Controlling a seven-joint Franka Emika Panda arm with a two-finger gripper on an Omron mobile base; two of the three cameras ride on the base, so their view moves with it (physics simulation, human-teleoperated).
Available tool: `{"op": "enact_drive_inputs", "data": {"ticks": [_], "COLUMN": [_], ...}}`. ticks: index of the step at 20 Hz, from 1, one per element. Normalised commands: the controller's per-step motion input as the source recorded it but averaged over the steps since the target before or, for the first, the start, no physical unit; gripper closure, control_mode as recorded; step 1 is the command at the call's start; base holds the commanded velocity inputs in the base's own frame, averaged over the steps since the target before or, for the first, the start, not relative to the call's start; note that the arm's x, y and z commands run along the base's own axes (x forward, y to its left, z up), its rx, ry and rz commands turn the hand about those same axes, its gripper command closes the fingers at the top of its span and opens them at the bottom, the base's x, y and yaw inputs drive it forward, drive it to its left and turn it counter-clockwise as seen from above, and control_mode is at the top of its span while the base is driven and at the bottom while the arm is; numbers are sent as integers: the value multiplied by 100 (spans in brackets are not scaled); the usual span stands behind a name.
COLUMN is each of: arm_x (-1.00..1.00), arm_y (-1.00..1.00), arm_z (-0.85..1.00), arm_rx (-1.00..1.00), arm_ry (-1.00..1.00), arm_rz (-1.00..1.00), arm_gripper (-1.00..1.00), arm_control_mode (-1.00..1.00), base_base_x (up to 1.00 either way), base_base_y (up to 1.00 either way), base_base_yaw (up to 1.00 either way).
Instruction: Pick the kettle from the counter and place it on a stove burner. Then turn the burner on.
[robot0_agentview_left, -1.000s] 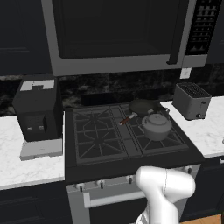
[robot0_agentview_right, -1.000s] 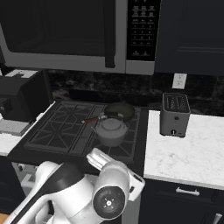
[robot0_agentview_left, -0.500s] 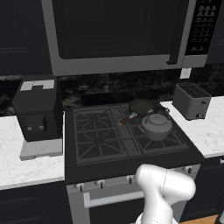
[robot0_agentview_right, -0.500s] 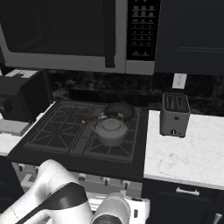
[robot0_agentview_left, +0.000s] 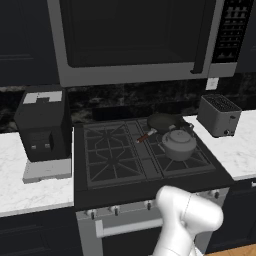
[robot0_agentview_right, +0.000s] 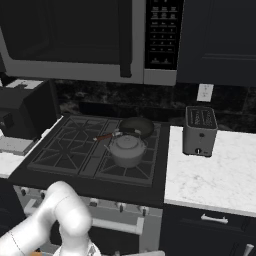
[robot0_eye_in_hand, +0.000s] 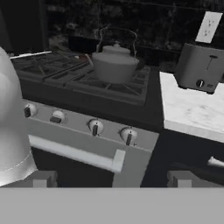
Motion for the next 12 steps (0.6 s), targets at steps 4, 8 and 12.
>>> {"op": "enact_drive_inputs", "data": {"ticks": [4,8,12], "arm_x": [42,71,91], "arm_y": [46,40,39], "arm_z": [-17,0,-1], "arm_rx": [0,0,0], "arm_ry": [-35,-23,-12], "arm_rz": [9,1,0], "arm_gripper": [-100,-100,-100], "arm_control_mode": [-100,-100,-100], "base_base_x": [0,0,0], "base_base_y": [0,0,0], "base_base_yaw": [0,0,0]}}
